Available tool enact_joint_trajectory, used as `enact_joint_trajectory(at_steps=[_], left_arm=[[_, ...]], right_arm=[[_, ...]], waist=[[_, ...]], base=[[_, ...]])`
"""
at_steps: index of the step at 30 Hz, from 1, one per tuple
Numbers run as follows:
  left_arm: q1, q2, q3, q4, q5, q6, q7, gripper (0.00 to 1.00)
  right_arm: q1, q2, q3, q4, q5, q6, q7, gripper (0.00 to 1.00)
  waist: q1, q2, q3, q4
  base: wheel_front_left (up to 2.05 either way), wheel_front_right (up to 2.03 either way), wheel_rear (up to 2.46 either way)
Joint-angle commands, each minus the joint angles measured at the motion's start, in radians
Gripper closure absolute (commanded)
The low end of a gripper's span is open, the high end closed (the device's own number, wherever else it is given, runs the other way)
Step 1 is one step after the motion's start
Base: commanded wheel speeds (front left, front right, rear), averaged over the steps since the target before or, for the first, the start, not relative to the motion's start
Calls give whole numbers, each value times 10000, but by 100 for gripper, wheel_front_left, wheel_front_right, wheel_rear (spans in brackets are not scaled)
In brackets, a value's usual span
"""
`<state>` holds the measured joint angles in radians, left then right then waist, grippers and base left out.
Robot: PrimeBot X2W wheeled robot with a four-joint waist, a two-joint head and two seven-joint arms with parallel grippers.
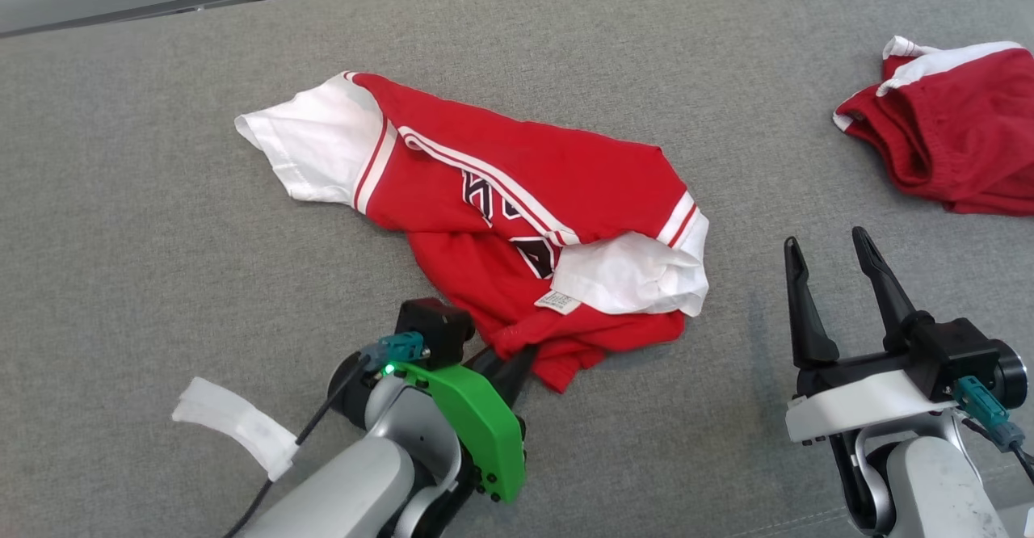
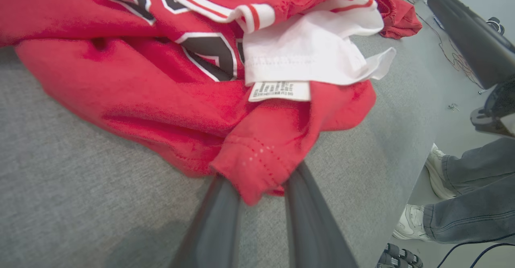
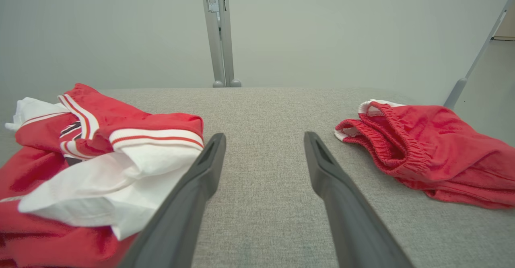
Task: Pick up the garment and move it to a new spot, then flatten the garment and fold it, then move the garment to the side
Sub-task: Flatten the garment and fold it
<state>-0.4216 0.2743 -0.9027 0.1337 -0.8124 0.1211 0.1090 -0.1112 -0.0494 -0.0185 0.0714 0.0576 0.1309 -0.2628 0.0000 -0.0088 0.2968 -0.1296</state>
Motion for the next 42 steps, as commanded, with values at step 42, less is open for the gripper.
enact_joint_trajectory(at_steps=[42], left_arm=[[4546, 5106, 2709, -5532, -1312, 3327, 129, 100]], right_arm=[[739, -21, -261, 425, 480, -4, -27, 0]], waist=[[0, 88, -1361, 715]], base=[[0, 0, 0]])
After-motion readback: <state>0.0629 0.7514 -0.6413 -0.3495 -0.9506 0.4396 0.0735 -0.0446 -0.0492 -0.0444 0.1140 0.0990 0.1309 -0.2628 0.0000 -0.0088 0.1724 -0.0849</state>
